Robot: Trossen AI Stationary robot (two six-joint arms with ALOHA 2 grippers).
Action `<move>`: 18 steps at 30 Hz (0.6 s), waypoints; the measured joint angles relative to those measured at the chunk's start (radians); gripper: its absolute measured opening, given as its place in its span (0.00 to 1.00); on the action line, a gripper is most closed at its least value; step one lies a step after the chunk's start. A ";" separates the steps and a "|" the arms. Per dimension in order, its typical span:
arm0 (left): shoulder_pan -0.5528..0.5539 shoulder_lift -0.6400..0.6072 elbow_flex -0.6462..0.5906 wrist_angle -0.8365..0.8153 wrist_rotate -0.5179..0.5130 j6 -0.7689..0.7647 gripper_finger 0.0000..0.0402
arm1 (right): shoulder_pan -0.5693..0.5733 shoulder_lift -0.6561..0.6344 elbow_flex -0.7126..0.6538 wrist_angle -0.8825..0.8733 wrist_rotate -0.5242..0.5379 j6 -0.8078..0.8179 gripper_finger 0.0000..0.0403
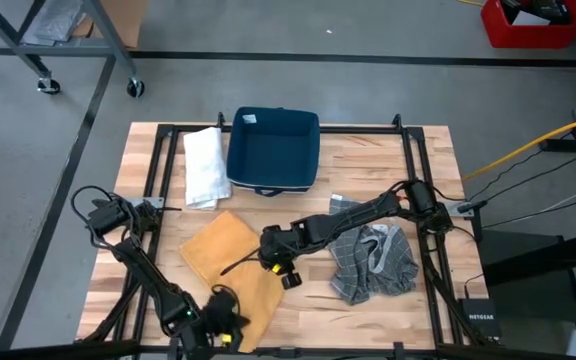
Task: Fold towel
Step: Fold the yellow towel
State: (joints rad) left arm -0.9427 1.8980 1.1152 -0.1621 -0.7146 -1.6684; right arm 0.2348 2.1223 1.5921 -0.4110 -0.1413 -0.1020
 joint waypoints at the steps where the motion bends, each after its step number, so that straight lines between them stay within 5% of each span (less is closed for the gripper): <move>1: 0.002 0.000 0.000 -0.063 0.008 -0.047 0.00 | 0.000 0.000 0.000 0.000 0.000 0.000 0.30; 9: 0.005 0.000 0.000 -0.411 0.017 -0.357 0.00 | 0.000 0.001 0.000 -0.022 0.000 0.000 0.30; 18: 0.028 0.000 0.003 -0.475 0.004 -0.408 0.00 | 0.000 0.004 0.000 -0.057 0.020 -0.007 0.30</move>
State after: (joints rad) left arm -0.9146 1.8980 1.1179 -0.6371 -0.7106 -2.0767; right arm 0.2352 2.1262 1.5921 -0.4678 -0.1209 -0.1089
